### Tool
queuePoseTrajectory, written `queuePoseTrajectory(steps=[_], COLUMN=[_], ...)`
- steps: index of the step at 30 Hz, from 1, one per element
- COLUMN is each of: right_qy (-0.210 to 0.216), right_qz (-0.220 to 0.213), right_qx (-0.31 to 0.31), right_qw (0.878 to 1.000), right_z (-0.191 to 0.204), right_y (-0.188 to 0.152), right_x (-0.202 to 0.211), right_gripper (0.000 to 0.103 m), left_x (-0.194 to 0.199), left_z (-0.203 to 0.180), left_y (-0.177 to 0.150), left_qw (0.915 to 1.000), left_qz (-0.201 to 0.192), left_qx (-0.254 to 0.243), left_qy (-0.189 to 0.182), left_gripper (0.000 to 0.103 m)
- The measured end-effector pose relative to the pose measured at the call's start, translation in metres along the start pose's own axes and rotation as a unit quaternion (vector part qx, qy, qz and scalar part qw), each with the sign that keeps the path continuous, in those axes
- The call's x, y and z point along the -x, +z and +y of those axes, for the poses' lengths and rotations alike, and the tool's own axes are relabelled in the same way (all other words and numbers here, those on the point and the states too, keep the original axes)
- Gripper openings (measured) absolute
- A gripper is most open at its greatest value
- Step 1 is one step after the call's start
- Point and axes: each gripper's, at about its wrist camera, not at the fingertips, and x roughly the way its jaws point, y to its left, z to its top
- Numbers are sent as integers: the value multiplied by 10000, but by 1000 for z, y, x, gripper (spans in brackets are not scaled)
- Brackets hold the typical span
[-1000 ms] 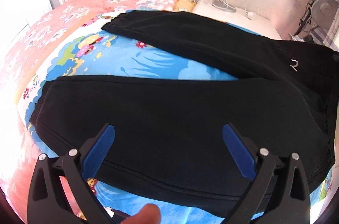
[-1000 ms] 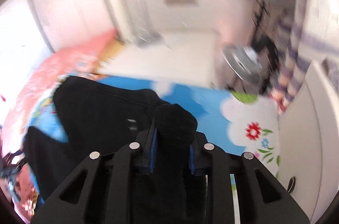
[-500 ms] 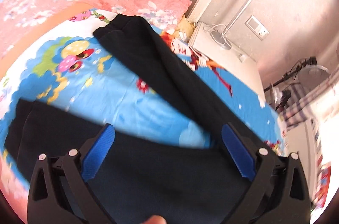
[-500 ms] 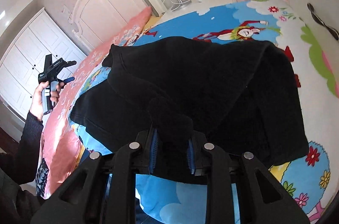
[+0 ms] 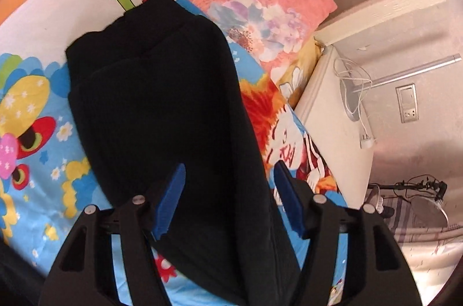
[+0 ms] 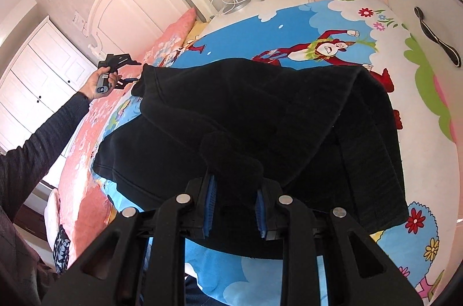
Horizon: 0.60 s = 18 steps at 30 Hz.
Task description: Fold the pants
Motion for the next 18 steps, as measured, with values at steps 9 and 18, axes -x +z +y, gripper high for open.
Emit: queuePoseTrajectory(steps=[9, 18], right_qy=[-185, -1267], right_qz=[-38, 276], right_qx=[274, -360], right_qw=[9994, 9909], right_z=[-7, -51], right_y=[64, 39], right_x=[33, 47], right_gripper=[25, 31], left_x=[36, 224], left_z=[3, 149], left_y=[15, -166], left_qw=[9982, 9926], left_qz=[144, -764], left_qx=[-34, -59], left_qy=[-575, -941], left_gripper=[7, 0])
